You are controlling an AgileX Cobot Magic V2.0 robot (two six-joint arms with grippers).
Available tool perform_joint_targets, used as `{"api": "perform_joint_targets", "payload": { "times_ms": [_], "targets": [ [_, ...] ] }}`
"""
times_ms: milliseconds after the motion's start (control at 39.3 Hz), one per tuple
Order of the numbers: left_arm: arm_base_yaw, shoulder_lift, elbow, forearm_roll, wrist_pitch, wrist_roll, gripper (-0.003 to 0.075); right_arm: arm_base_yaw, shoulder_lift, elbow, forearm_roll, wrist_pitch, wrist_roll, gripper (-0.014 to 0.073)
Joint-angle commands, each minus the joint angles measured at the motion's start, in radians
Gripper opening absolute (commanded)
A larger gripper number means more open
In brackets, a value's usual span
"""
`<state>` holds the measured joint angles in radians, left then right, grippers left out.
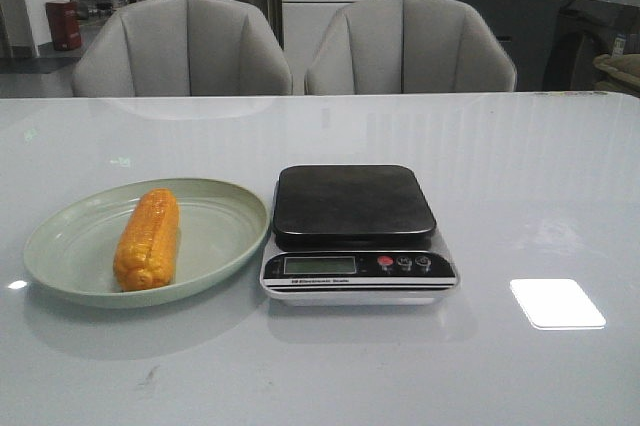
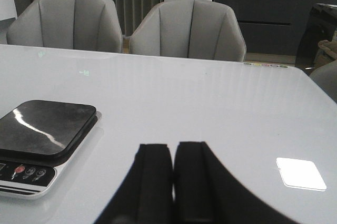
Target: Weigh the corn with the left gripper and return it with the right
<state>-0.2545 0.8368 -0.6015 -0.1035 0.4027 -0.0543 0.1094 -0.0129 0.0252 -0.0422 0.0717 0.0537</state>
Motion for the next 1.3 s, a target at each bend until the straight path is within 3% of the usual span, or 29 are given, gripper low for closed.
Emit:
{"api": "perform_joint_targets", "payload": {
  "times_ms": [0, 484, 917, 1018, 1120, 1273],
  "targets": [
    [-0.039, 0.106, -0.072, -0.051, -0.055, -0.007, 0.0587, -0.007, -0.015, 0.011, -0.011, -0.081, -0.001, 0.0167],
    [-0.195, 0.603, -0.310, -0.066, -0.002, -0.017, 0.0587, -0.007, -0.015, 0.011, -0.011, -0.081, -0.001, 0.0167],
    [-0.200, 0.892, -0.436, -0.087, 0.044, -0.046, 0.0578, -0.007, -0.015, 0.011, -0.011, -0.081, -0.001, 0.0167],
    [-0.200, 0.927, -0.460, -0.100, 0.082, -0.046, 0.0484, -0.007, -0.015, 0.011, -0.011, -0.081, -0.001, 0.0167],
    [-0.200, 0.939, -0.494, -0.104, 0.127, -0.046, 0.0314, -0.007, -0.015, 0.011, -0.011, -0.081, -0.001, 0.0167],
    [-0.207, 0.931, -0.581, -0.122, 0.170, -0.046, 0.0133, -0.007, -0.015, 0.011, -0.011, -0.081, -0.001, 0.0167]
  ]
}}
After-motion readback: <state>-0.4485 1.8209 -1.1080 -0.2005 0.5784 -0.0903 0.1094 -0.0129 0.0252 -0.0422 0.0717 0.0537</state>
